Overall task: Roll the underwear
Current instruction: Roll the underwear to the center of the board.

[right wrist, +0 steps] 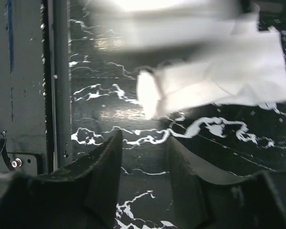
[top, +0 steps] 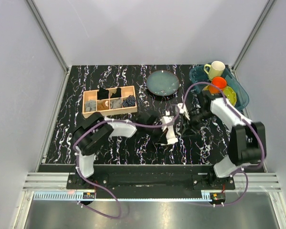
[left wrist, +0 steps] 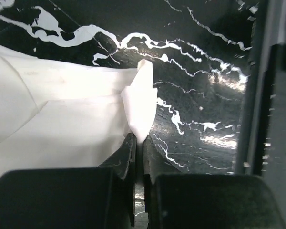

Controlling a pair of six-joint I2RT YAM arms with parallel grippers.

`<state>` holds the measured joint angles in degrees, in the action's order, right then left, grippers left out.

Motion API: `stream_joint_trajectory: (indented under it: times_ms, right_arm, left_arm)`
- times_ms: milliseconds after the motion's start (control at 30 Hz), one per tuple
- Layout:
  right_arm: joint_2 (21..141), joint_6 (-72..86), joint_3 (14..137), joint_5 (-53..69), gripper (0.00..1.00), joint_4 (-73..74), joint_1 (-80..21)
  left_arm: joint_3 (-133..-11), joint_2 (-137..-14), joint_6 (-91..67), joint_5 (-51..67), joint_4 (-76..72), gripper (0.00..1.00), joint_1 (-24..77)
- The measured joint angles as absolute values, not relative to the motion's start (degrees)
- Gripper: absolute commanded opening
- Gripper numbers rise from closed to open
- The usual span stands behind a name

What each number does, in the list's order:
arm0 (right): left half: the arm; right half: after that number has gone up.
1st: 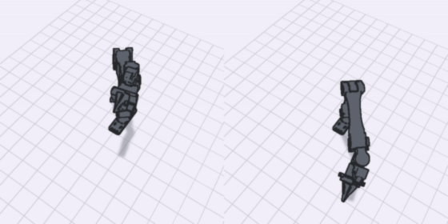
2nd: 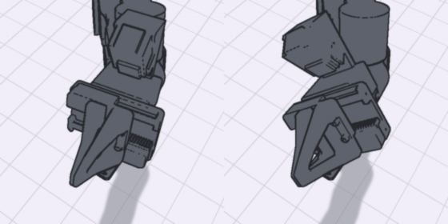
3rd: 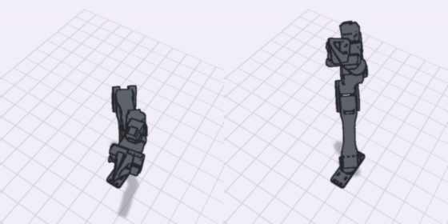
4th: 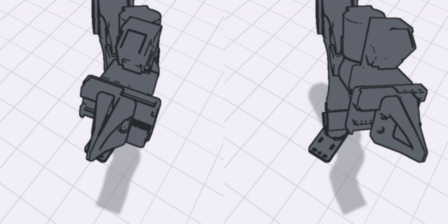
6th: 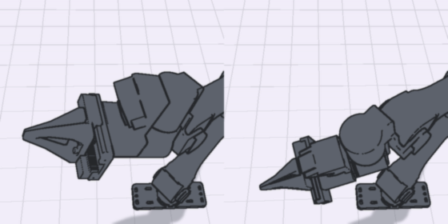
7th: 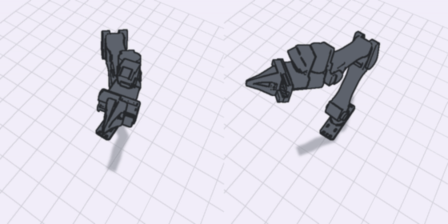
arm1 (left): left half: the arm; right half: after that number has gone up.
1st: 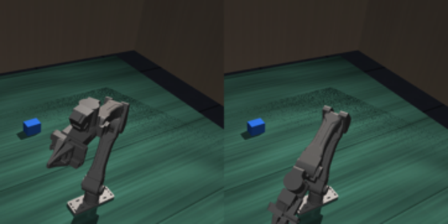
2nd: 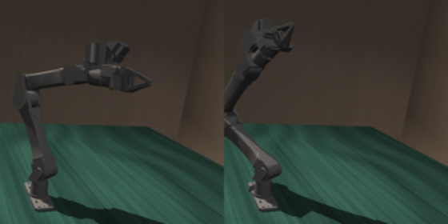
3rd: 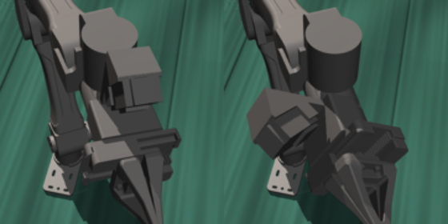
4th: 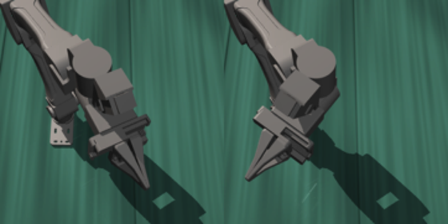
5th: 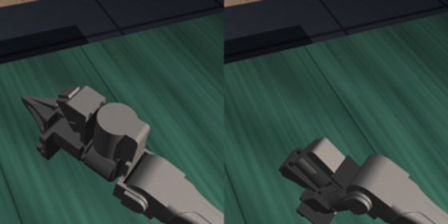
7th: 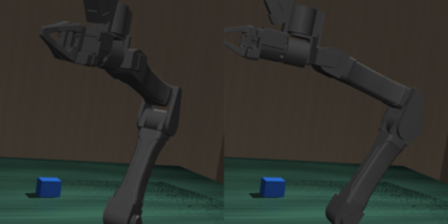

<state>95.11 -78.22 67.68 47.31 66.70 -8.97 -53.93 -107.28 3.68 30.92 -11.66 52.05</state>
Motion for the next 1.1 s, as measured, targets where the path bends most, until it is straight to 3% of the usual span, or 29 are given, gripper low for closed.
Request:
stream_joint_trajectory:
  times_ms: [133,267,567,700,767,833,1100]
  right_arm:
    - [82.74,-84.03,55.92,48.73,0.59,62.61,-12.27]
    - [75.53,-84.53,45.04,45.47,0.63,51.55,-22.11]
    - [80.86,-84.2,40.95,34.22,0.57,30.41,-29.15]
    - [84.25,-84.25,40.86,31.33,0.48,26.13,-29.8]
    - [84.66,-84.36,40.88,30.76,0.31,24.51,-30.35]
    - [85.52,-84.07,40.95,29.98,0.18,23.2,-30.96]
    - [89.43,-82.83,46.98,30.55,0.13,33.1,-31.46]
  left_arm:
    - [-61.12,-113.95,-3.84,43.03,-7.51,0.0,46.81]
    - [-63.72,-118.15,-10.68,51.59,-7.01,0.02,43.42]
    - [-63.72,-120.77,-19.73,56.62,-9.65,0.09,41.28]
    - [-63.66,-120.99,-21.98,56.64,-10.5,0.19,41.12]
    - [-62.57,-120.95,-23.9,56.05,-12.56,0.3,40.84]
    - [-60.07,-120.46,-27.05,55.92,-17.3,0.34,40.56]
    - [-35.86,-100.77,-30.5,44.25,-36.01,0.48,38.04]
